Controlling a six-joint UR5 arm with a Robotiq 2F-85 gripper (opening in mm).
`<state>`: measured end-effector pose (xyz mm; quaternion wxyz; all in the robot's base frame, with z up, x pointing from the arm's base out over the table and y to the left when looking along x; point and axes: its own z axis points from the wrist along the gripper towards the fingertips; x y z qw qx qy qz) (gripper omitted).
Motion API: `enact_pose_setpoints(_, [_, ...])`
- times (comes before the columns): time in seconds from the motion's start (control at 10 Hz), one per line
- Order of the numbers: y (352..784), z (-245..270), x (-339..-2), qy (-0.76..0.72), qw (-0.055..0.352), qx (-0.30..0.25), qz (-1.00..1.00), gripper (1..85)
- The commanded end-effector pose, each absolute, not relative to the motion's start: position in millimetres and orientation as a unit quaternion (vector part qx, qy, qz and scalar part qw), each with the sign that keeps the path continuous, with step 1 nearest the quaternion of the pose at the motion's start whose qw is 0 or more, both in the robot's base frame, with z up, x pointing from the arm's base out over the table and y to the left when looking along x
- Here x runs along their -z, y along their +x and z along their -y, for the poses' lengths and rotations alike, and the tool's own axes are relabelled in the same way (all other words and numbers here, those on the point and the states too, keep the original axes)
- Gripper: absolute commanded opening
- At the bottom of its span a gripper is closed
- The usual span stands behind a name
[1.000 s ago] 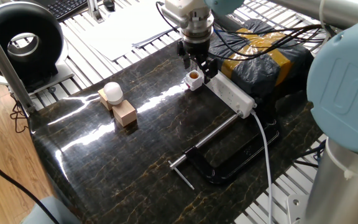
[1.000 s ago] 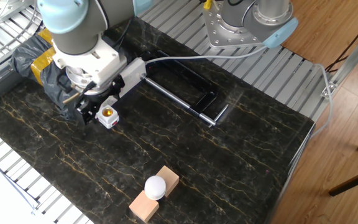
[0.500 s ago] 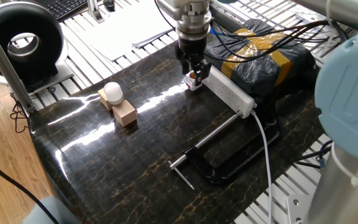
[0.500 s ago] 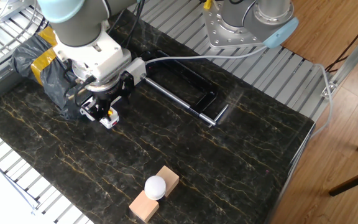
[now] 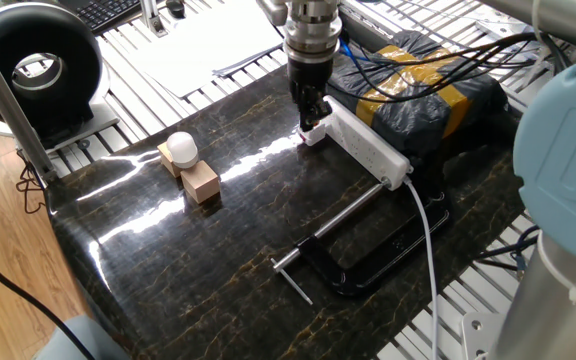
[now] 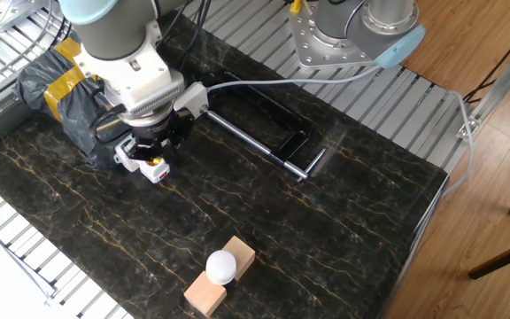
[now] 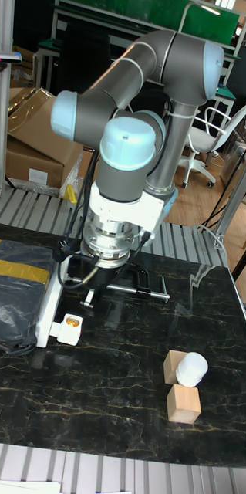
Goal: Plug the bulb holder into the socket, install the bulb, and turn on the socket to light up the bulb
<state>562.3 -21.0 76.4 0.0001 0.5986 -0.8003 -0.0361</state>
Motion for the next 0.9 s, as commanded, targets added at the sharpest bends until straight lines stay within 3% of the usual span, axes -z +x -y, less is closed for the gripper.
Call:
enact_pose_setpoints(0.0, [576, 12, -79, 0.590, -0.033, 0.035, 0.806, 1.0])
enact_pose_setpoints(0.5, [598, -73, -109, 0.553, -0.014, 0.045, 0.832, 1.0])
enact_pose_setpoints(0.7, [593, -63, -106, 0.551, 0.012, 0.032, 0.834, 1.0])
enact_pose_setpoints(0.8, [600, -58, -106, 0.553, 0.006, 0.017, 0.833, 1.0])
